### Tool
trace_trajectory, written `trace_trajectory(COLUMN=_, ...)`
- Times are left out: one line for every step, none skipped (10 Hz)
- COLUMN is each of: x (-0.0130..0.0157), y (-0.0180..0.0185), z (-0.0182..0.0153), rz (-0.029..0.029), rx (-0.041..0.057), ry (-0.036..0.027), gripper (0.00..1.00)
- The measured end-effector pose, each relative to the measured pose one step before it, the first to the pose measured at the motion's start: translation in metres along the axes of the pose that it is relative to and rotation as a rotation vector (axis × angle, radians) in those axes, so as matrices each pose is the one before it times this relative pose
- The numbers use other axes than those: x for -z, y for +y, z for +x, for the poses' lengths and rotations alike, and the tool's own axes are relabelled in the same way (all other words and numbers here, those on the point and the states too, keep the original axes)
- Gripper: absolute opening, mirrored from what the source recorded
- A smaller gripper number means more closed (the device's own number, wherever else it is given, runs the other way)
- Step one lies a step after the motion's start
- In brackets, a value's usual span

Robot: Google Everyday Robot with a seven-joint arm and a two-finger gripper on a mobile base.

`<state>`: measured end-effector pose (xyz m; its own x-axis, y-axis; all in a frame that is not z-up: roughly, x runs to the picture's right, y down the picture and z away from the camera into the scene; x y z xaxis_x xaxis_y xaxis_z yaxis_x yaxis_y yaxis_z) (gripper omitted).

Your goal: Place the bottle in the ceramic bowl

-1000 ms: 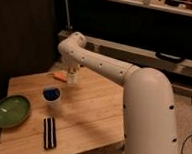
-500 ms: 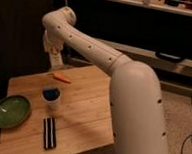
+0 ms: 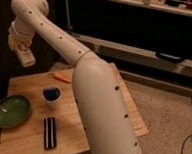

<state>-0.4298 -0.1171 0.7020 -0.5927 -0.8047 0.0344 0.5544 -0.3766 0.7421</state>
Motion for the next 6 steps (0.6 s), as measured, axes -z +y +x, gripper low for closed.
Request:
trace_trajectory(x=-0.01392, y=-0.00891, z=-0.01004, rz=0.0127, rx=0.01801, ry=-0.02788, gripper=0.0)
trace_trajectory(x=-0.01696, y=-0.00533, z=-0.01516, rz=0.01217, rx=0.01506, ry=-0.02758, gripper=0.0)
trace_trajectory(x=-0.01936, y=0.00117, z=-0.02014, rz=0.01185, rx=0.00653, ry=-0.0242, gripper=0.0)
trace_trajectory(x=-0.01594, y=0.00523, z=-0.01575, rz=0.01113, rx=0.0052, ry=-0.01423, gripper=0.0)
trace_trajectory(x=-0.02073, y=0.01161, z=-0.01608, rz=0.01199, rx=0.01699, ry=-0.01485, gripper=0.0)
trace_trajectory(x=-0.01667, y=0.00503, z=-0.00895, rz=0.00936, rx=0.02303, ry=-0.01067, gripper=0.0)
